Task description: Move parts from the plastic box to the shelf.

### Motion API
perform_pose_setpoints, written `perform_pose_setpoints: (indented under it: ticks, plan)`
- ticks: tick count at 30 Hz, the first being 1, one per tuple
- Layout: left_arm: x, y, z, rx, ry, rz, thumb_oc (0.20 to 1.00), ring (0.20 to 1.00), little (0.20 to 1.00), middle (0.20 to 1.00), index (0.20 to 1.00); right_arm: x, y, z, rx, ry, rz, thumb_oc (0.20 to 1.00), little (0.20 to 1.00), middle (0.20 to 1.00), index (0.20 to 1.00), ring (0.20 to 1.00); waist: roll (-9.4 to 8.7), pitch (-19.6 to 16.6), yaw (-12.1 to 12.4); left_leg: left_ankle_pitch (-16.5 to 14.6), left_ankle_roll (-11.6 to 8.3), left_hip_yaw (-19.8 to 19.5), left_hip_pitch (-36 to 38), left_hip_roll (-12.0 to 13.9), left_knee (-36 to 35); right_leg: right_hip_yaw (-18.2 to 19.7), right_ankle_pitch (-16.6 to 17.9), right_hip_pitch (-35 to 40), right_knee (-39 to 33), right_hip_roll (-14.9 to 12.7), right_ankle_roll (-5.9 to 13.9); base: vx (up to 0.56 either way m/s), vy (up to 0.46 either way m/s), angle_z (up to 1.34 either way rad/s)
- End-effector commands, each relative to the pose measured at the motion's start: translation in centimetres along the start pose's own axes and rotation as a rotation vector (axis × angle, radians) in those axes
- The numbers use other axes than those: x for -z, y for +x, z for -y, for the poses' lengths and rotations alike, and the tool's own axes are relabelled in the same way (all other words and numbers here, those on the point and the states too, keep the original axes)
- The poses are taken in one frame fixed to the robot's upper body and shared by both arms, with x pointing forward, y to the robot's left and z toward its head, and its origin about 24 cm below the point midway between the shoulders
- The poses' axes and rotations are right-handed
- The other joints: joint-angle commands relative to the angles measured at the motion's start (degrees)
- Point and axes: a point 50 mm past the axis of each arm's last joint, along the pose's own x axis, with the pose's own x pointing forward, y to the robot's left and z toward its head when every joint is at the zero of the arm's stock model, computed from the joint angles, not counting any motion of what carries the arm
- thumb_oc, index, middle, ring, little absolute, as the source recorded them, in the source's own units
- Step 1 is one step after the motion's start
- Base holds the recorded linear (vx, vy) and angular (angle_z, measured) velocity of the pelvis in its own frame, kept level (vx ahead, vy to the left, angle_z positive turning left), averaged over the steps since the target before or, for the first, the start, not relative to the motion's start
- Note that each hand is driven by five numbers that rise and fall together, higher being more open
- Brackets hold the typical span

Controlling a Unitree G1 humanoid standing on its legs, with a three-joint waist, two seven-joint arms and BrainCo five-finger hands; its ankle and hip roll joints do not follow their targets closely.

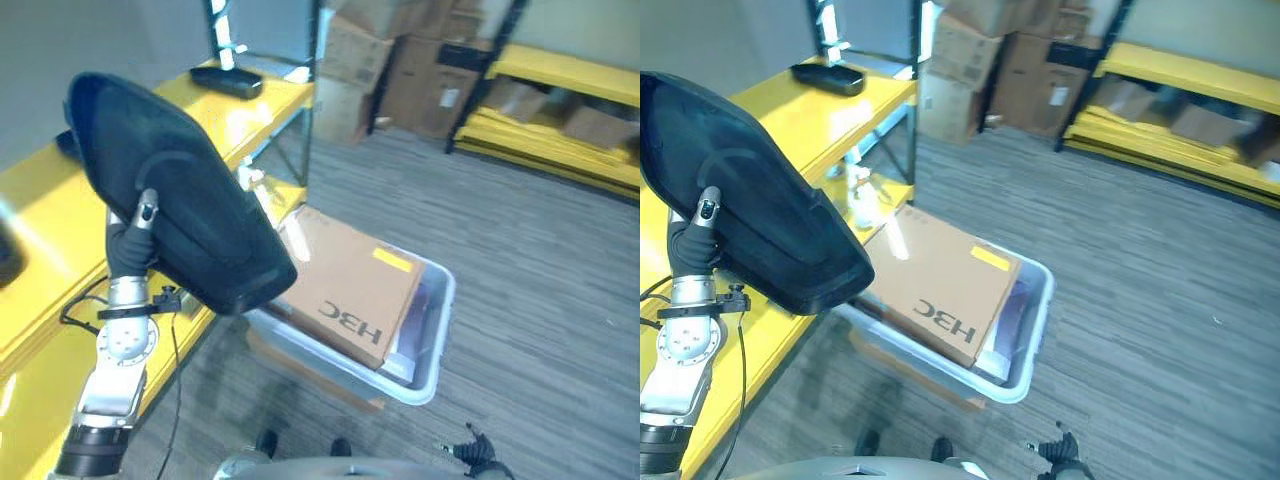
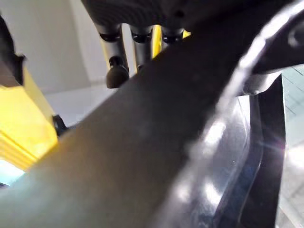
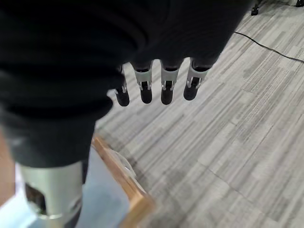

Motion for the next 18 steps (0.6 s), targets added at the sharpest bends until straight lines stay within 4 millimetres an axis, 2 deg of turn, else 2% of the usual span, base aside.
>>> perform_pose_setpoints:
  ticks: [1,2,4,6,7,9,12,15,17,18]
  plan:
    - [-4.0,1.4,-2.2,-0.080,-0.081,0.223,0.200,0.200,0.200,0.200,0.200,-1.4,0.8,0.9,0.015,0.043,-0.004,1.000,1.000,1.000,1.000,1.000,0.36,0.50,1.66,2.57,-4.06,-0.43,-8.85,1.66,1.62,-4.91,-9.45,-0.43,4.18,-2.72,0.93,-0.11,-0.039,1.02]
    - [-3.9,1.4,-2.1,-0.078,-0.091,0.215,0.200,0.200,0.200,0.200,0.200,-0.3,0.6,1.0,0.020,0.085,-0.074,1.000,1.000,1.000,1.000,1.000,0.78,0.70,1.96,2.93,-3.81,0.55,-9.94,1.45,1.71,-6.84,-9.58,-0.64,4.41,-3.09,0.82,-0.11,-0.018,1.34]
    - [-3.9,1.4,-1.9,-0.053,-0.099,0.204,0.200,0.200,0.200,0.200,0.200,1.2,0.4,1.1,0.014,0.151,-0.182,1.000,1.000,1.000,1.000,1.000,0.84,0.91,2.05,1.60,-2.27,7.59,-11.09,2.52,2.94,-10.26,-10.12,-1.21,5.18,-4.20,0.75,-0.12,0.017,1.68]
    - [-3.9,1.4,-1.8,-0.019,-0.118,0.204,0.200,0.200,0.200,0.200,0.200,1.1,0.4,0.6,-0.002,0.127,-0.184,1.000,1.000,1.000,1.000,1.000,0.66,0.96,1.64,0.50,-1.37,17.23,-11.40,5.29,5.82,-13.74,-9.81,-1.26,4.79,-5.37,0.84,-0.10,0.027,1.49]
    - [-3.8,1.4,-1.8,-0.012,-0.116,0.200,0.200,0.200,0.200,0.200,0.200,0.7,0.4,0.4,-0.005,0.124,-0.177,1.000,1.000,1.000,1.000,1.000,0.40,0.61,1.49,-1.38,-1.98,19.70,-10.60,6.75,6.53,-14.09,-10.81,-0.58,4.20,-5.53,1.06,-0.02,0.033,1.13]
    - [-3.7,1.5,-1.9,-0.015,-0.115,0.199,0.200,0.200,0.200,0.200,0.200,0.4,0.3,-0.4,-0.022,0.170,-0.172,1.000,1.000,1.000,1.000,1.000,0.24,0.22,1.07,-2.25,-2.56,23.83,-9.77,8.59,6.90,-16.28,-10.30,0.51,3.02,-6.29,1.03,0.01,0.067,1.13]
    - [-3.6,1.6,-2.0,0.001,-0.096,0.199,0.200,0.200,0.200,0.200,0.200,0.6,-0.2,-2.0,-0.074,0.220,-0.180,1.000,1.000,1.000,1.000,1.000,0.28,-0.65,0.96,-1.80,-3.07,25.53,-8.28,9.06,4.28,-19.69,-8.73,2.50,1.53,-7.29,1.76,0.05,0.154,1.19]
    - [-4.2,1.8,-2.2,0.014,-0.079,0.223,0.200,0.200,0.200,0.200,0.200,0.5,-0.5,-3.2,-0.117,0.183,-0.192,1.000,1.000,1.000,1.000,1.000,0.15,-1.68,2.25,-1.67,-2.49,26.20,-7.68,8.37,2.27,-22.19,-8.32,3.59,2.35,-8.73,2.46,0.06,0.188,0.42]
    - [-4.4,1.9,-2.4,0.016,-0.074,0.234,0.200,0.200,0.200,0.200,0.200,-0.7,-0.2,-3.5,-0.123,0.149,-0.163,1.000,1.000,1.000,1.000,1.000,-0.53,-2.54,3.11,-3.32,-1.11,25.25,-7.29,6.39,2.54,-22.91,-7.93,3.51,4.68,-11.01,3.47,0.14,0.336,0.62]
    - [-4.9,2.1,-2.2,0.029,-0.080,0.255,0.200,0.200,0.200,0.200,0.200,-1.8,-0.1,-3.8,-0.117,0.158,-0.137,1.000,1.000,1.000,1.000,1.000,-0.88,-2.73,3.54,-5.11,0.75,24.41,-6.57,4.35,3.73,-23.21,-7.54,2.85,11.12,-14.18,4.06,0.16,0.335,0.61]
